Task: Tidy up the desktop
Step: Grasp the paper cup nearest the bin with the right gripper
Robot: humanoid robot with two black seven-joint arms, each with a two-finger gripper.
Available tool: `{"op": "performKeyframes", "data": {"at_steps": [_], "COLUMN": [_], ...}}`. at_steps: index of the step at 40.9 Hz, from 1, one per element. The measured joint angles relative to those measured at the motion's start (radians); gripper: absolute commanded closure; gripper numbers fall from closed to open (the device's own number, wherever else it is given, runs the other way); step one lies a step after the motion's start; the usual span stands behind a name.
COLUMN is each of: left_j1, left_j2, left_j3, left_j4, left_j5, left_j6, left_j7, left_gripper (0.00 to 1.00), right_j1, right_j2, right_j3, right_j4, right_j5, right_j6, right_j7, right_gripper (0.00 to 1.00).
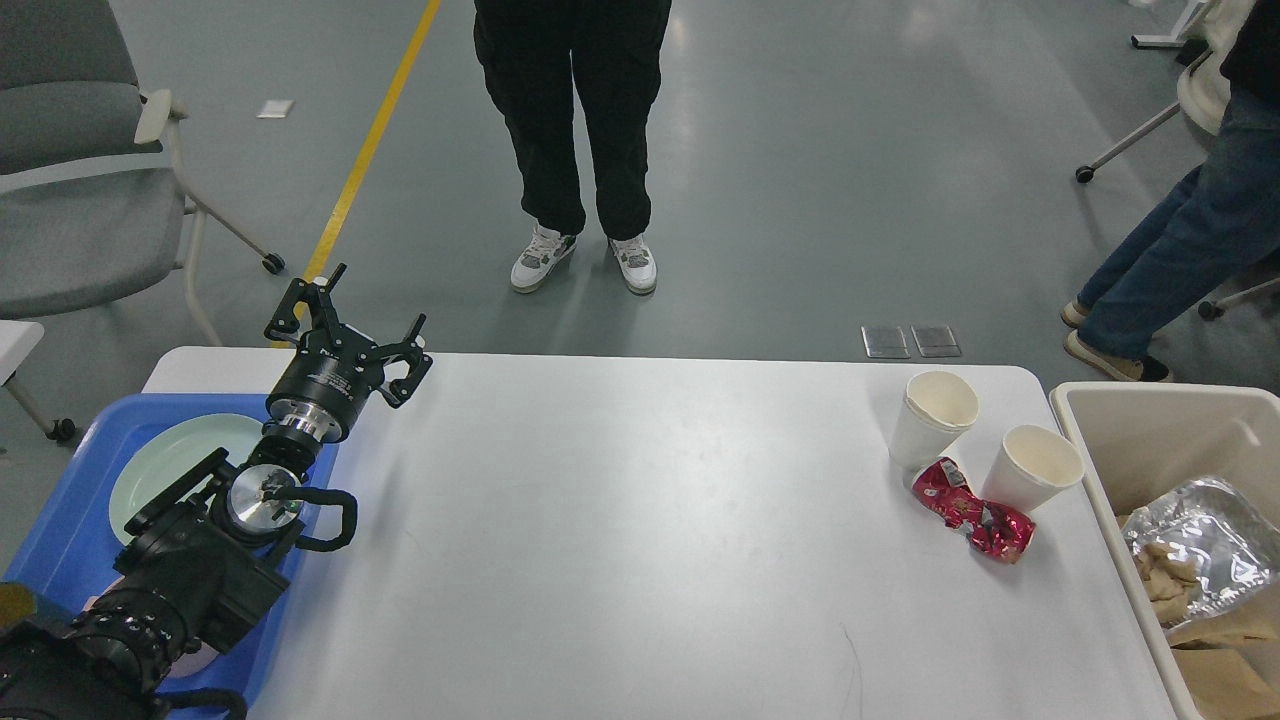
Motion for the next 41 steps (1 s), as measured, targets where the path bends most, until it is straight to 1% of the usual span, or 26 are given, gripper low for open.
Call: {"op": "performKeyframes", "data": {"at_steps": [5,8,10,13,15,21,24,25,28,31,34,36,41], "left_j1": [0.000,0.000,0.000,0.000,0.000,0.000,0.000,0.000,0.000,0.000,0.000,0.000,0.000], "left_j2": [0.000,0.000,0.000,0.000,0.000,0.000,0.000,0.000,0.000,0.000,0.000,0.000,0.000], "left_j3": [0.000,0.000,0.000,0.000,0.000,0.000,0.000,0.000,0.000,0.000,0.000,0.000,0.000], "left_j4": [0.000,0.000,0.000,0.000,0.000,0.000,0.000,0.000,0.000,0.000,0.000,0.000,0.000], "left_j5": [0.000,0.000,0.000,0.000,0.000,0.000,0.000,0.000,0.000,0.000,0.000,0.000,0.000], "left_j6": [0.000,0.000,0.000,0.000,0.000,-0.001,-0.001,-0.001,-0.001,-0.001,0.000,0.000,0.000], "left_j7": [0.000,0.000,0.000,0.000,0.000,0.000,0.000,0.000,0.001,0.001,0.001,0.001,0.001], "left_gripper": [0.03,0.03,0.03,0.03,0.03,0.03,0.03,0.03,0.03,0.03,0.03,0.03,0.03], "right_j1": [0.107,0.205,0.290,0.441,0.629,0.886,0.989,1.051,1.126,1.192,1.228,1.236,1.207], "right_j2": [-0.014,-0.039,-0.063,-0.095,-0.113,-0.114,-0.099,-0.078,-0.039,0.013,0.058,0.082,0.128], "right_j3": [0.000,-0.009,-0.024,-0.049,-0.068,-0.083,-0.097,-0.107,-0.128,-0.156,-0.169,-0.173,-0.185], "right_j4": [0.039,0.113,0.192,0.321,0.487,0.748,0.863,0.941,1.048,1.152,1.199,1.203,1.120], "right_j5": [-0.026,-0.073,-0.125,-0.215,-0.311,-0.390,-0.404,-0.407,-0.407,-0.403,-0.400,-0.399,-0.400], "right_j6": [0.013,0.028,0.060,0.137,0.243,0.373,0.440,0.482,0.517,0.529,0.528,0.521,0.498], "right_j7": [0.000,0.000,0.000,0.001,0.003,0.003,0.002,0.002,0.002,0.003,0.005,0.006,0.011], "right_gripper": [0.00,0.00,0.00,0.00,0.00,0.00,0.00,0.00,0.00,0.00,0.00,0.00,0.00]}}
